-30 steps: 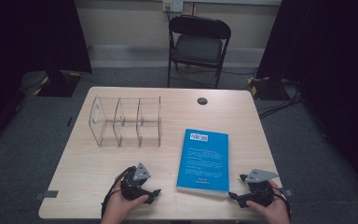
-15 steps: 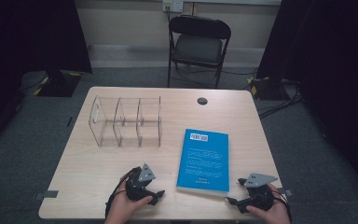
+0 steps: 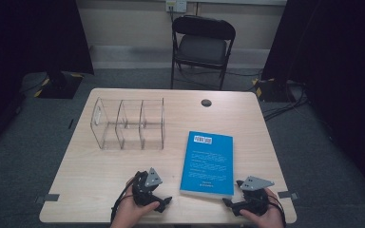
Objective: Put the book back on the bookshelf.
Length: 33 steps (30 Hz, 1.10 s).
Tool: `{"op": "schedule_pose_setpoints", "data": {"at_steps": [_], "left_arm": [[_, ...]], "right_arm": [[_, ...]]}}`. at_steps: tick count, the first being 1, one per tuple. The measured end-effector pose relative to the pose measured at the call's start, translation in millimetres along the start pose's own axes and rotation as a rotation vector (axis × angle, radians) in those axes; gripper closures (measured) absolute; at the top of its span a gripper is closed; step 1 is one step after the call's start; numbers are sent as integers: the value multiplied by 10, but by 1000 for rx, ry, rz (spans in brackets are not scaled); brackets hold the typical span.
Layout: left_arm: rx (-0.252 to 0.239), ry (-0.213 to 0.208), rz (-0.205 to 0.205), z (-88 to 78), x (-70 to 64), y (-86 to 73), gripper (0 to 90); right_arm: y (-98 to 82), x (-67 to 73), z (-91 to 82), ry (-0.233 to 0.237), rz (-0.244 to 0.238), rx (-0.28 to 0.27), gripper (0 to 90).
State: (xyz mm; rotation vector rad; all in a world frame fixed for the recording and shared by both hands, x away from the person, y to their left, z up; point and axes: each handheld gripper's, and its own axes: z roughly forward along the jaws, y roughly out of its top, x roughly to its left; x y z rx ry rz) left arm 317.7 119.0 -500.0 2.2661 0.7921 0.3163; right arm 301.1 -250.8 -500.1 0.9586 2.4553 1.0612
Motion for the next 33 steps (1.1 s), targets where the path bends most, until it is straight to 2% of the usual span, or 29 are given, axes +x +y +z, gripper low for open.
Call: {"op": "schedule_pose_setpoints", "data": {"at_steps": [2,5,7,10,25,33], "left_arm": [[-18,-5,2,5,6,-13,0],[-18,-4,2,6,6,-13,0],[-18,-4,2,6,6,-13,0],[-18,-5,2,9,6,-11,0],[-19,-5,2,11,6,-10,0],[-18,-5,2,11,5,-9,0]], "right_arm": [[8,5,9,4,-4,-2,127],[35,23,21,10,-1,1,158],[38,30,9,31,-12,-3,220],[43,51,-6,35,-13,0,269],[67,72,-31,29,-3,10,296],[84,68,-82,32,28,-27,315]]}}
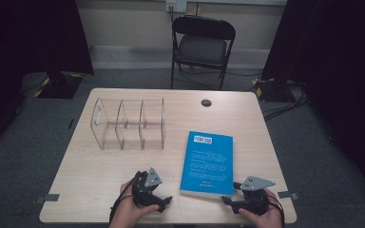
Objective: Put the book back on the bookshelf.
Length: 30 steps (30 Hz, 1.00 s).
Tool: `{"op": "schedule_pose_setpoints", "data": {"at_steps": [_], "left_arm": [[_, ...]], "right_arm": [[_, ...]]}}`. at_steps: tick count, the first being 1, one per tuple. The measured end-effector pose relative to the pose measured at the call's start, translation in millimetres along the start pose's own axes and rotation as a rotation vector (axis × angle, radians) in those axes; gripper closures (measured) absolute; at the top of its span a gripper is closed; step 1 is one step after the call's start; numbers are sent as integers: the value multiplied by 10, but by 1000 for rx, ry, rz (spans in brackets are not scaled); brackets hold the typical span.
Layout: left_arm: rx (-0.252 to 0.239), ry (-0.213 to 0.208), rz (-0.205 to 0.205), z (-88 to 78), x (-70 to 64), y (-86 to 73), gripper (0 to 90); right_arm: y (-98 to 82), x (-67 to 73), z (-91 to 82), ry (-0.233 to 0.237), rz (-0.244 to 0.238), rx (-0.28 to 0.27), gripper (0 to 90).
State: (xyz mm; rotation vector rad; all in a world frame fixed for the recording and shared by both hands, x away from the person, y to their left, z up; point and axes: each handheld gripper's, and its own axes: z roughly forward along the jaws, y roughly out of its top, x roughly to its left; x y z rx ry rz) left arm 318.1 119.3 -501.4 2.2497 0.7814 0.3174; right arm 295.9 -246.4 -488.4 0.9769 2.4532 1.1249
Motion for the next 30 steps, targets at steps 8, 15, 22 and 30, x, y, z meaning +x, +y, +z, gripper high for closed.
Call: {"op": "schedule_pose_setpoints", "data": {"at_steps": [8,15,22,30], "left_arm": [[0,-1,2,1,1,0,0],[0,0,3,0,2,0,0],[0,-1,3,0,2,0,0],[0,-1,2,0,2,0,0]], "right_arm": [[35,8,-25,-6,1,-13,323],[94,30,-71,-43,26,-40,398],[95,42,-67,-57,19,-40,408],[64,46,-43,-64,16,-7,377]]}}
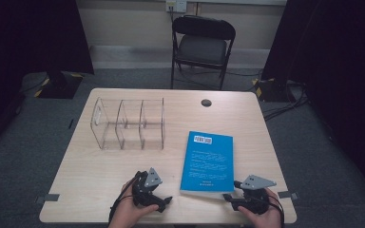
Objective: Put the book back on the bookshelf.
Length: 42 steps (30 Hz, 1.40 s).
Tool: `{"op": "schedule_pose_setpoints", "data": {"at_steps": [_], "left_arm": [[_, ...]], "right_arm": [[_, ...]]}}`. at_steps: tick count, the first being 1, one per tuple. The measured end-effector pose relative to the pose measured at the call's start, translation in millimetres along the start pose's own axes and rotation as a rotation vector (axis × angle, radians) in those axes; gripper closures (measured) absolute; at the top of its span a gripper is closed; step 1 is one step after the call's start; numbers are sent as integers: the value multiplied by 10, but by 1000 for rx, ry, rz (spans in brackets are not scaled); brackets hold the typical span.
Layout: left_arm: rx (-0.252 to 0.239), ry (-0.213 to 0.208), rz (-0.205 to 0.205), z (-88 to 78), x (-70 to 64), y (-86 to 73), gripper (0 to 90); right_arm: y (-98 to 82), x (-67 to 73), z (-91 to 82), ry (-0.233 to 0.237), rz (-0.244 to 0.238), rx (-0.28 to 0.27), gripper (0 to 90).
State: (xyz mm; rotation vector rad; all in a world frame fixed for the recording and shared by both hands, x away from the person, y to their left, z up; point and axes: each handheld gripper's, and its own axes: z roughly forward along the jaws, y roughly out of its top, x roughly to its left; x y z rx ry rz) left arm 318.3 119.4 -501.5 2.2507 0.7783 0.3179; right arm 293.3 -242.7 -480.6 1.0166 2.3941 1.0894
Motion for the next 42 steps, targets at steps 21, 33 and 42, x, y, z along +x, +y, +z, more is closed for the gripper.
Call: {"op": "schedule_pose_setpoints", "data": {"at_steps": [21,33,42], "left_arm": [[-25,-49,20,-5,-75,43,156],[-28,-157,71,-28,-263,294,170],[-2,-184,135,20,-381,502,171]], "right_arm": [[32,-3,-40,3,8,-63,385],[52,-10,-53,9,19,-73,384],[53,-16,-58,17,30,-78,385]]}}
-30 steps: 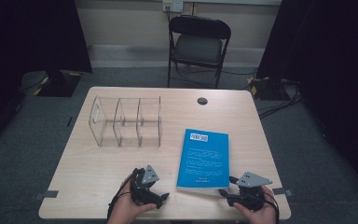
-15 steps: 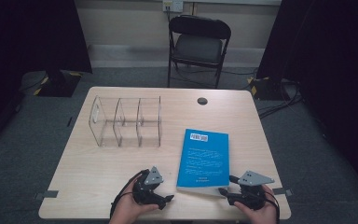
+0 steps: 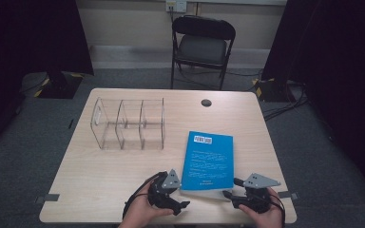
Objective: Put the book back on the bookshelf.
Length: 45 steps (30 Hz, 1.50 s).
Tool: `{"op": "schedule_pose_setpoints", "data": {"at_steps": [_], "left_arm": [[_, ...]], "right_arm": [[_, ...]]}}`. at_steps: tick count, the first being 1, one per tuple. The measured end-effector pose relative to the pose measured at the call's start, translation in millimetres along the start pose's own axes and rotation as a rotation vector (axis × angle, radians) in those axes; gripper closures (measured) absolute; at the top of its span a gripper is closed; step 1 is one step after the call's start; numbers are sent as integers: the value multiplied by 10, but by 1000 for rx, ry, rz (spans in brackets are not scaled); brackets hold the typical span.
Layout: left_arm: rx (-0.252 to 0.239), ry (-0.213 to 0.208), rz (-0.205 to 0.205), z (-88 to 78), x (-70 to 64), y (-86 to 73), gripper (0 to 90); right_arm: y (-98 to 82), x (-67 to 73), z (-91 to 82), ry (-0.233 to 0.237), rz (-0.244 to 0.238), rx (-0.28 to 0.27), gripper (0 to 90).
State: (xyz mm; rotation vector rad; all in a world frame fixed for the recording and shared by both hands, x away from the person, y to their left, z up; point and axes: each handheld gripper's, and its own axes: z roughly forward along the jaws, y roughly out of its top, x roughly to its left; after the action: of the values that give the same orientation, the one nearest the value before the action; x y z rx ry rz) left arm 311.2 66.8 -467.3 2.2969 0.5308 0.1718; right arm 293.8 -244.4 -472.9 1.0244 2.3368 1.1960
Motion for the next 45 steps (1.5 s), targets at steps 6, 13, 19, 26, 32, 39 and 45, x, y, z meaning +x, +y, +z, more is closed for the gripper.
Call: {"op": "schedule_pose_setpoints", "data": {"at_steps": [6,13,19,26,32,39,45], "left_arm": [[-14,-11,23,45,-33,146,171],[8,-21,49,131,-70,299,170],[-2,-25,60,224,-94,381,170],[11,-19,79,322,-133,443,170],[6,-20,73,412,-143,475,163],[27,-20,86,447,-147,540,157],[-1,-19,78,526,-172,571,156]], "right_arm": [[6,-5,-1,1,2,-6,385],[14,-8,-5,4,6,-6,385],[16,-10,-6,6,9,-6,385],[24,-7,-6,2,11,-14,385],[41,-5,-9,5,13,-19,385],[48,-6,-11,-1,13,-17,385],[57,-5,-12,2,14,-21,385]]}}
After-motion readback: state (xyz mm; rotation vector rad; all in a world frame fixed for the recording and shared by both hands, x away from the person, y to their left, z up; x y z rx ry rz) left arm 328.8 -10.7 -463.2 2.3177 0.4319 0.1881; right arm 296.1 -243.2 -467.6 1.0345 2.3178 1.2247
